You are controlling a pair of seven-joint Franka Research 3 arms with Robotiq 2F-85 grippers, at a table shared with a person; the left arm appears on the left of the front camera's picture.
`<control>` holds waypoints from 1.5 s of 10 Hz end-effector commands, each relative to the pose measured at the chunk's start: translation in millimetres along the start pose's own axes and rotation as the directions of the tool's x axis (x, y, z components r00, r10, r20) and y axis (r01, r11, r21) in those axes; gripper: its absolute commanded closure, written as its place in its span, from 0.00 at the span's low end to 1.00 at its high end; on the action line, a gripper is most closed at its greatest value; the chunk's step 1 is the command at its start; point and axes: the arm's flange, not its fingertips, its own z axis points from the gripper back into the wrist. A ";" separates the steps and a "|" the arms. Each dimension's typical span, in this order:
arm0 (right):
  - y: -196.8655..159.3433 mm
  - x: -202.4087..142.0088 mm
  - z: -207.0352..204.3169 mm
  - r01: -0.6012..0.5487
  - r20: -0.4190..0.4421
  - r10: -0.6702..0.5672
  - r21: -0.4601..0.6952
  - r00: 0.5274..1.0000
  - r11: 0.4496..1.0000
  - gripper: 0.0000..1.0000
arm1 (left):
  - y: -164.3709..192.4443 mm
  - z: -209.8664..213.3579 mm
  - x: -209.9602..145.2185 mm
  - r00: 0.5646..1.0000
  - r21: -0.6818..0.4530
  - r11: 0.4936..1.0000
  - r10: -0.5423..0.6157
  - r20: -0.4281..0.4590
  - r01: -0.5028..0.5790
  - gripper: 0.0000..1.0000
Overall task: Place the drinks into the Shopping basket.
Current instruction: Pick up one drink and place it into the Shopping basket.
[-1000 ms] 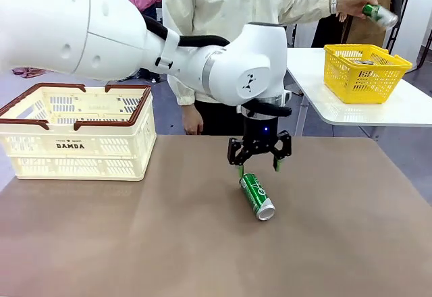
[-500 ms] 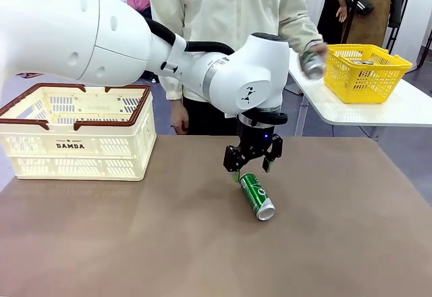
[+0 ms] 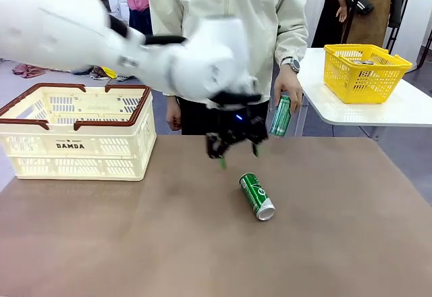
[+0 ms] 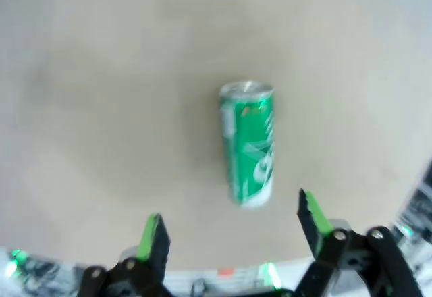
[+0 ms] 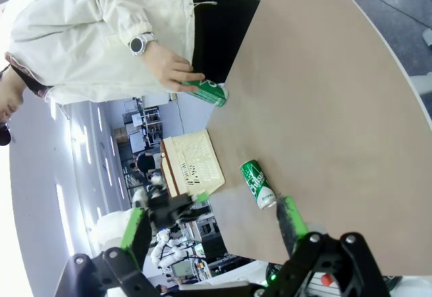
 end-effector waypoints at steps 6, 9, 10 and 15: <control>1.0 0.6 0.6 -0.011 0.001 0.011 0.019 1.000 1.000 0.00 | 337.6 230.4 -69.8 0.994 -0.411 0.911 -0.008 -0.105 -0.036 0.00; 1.0 0.6 0.6 -0.011 0.001 0.011 0.019 1.000 1.000 0.00 | 349.5 219.9 -83.0 0.997 -0.455 0.890 0.000 -0.074 -0.033 0.00; 1.0 0.6 0.6 -0.011 0.001 0.011 0.019 1.000 1.000 0.00 | 343.4 215.7 -80.0 0.997 -0.444 0.895 -0.008 -0.080 -0.028 0.00; 1.0 0.6 0.6 -0.011 0.001 0.011 0.019 1.000 1.000 0.00 | 219.0 175.2 -36.9 0.986 -0.278 0.947 0.137 -0.096 -0.158 0.00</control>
